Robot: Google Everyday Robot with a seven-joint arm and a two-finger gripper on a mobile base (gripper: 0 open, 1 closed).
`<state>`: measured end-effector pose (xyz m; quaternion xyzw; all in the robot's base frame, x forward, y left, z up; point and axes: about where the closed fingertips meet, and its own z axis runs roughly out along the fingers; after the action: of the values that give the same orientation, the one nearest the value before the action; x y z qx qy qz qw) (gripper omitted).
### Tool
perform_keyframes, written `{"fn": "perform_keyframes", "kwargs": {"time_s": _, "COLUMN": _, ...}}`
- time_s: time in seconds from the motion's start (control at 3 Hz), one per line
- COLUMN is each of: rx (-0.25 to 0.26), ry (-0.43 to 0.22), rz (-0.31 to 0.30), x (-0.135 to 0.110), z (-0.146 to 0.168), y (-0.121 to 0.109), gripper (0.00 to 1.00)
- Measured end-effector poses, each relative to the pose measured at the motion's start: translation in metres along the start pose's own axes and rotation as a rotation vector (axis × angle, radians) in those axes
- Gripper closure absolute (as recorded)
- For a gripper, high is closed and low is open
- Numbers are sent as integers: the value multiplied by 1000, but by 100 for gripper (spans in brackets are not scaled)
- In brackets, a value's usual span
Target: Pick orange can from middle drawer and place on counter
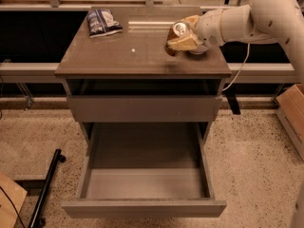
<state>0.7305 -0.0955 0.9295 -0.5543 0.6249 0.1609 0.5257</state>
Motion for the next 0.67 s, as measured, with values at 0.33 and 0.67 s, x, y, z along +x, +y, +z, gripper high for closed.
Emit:
{"fn": "perform_keyframes", "kwargs": {"time_s": 0.33, "rx": -49, "ry": 4, "rz": 31, "x": 8, "z": 24, "y": -8, "gripper": 100}}
{"fn": "perform_keyframes", "kwargs": {"time_s": 0.67, "rx": -86, "ry": 51, "rz": 63, "x": 22, "z": 34, "y": -12, "gripper": 100}}
